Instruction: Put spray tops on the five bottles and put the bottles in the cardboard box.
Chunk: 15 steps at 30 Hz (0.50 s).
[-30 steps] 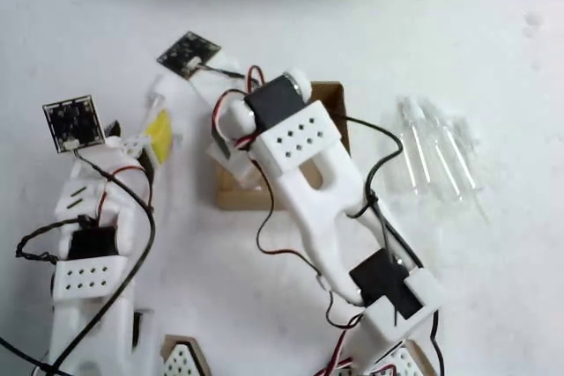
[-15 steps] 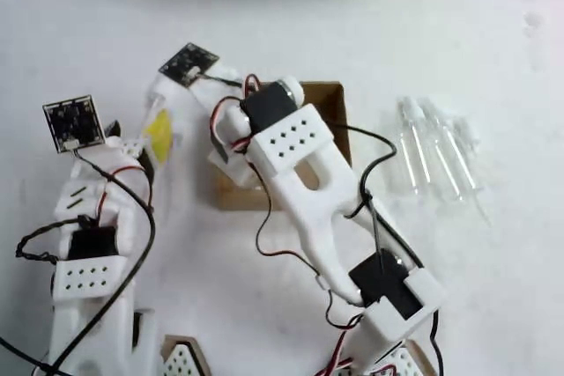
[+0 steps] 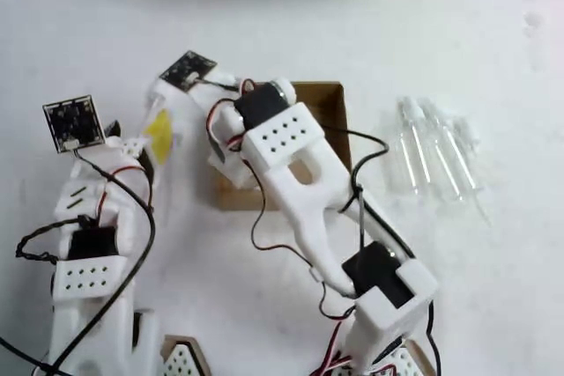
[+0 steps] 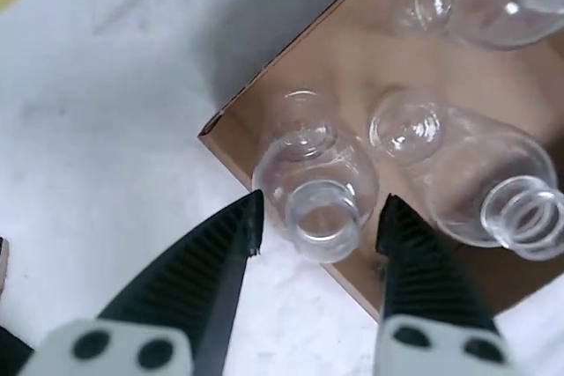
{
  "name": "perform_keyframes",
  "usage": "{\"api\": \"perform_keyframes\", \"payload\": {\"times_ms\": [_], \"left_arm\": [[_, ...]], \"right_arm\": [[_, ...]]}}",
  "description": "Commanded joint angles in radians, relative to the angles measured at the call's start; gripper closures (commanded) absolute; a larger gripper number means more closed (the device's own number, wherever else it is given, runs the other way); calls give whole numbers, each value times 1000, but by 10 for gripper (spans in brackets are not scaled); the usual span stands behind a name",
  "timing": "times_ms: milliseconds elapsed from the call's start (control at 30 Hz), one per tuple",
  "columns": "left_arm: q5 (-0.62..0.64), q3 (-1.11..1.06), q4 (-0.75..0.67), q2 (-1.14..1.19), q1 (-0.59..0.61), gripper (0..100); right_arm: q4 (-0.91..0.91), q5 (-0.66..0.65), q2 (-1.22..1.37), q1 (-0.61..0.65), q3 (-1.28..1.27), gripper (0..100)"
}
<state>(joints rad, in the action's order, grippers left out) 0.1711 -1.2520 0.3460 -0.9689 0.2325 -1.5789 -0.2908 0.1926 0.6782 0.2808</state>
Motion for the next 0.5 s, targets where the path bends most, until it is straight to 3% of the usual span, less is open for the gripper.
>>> {"api": "perform_keyframes", "payload": {"times_ms": [0, 467], "left_arm": [[-9, 9, -29, -25, 12, 732], [-9, 9, -29, -25, 12, 732]], "right_arm": [[16, 3, -2, -4, 32, 902], [7, 2, -4, -1, 71, 979]]}}
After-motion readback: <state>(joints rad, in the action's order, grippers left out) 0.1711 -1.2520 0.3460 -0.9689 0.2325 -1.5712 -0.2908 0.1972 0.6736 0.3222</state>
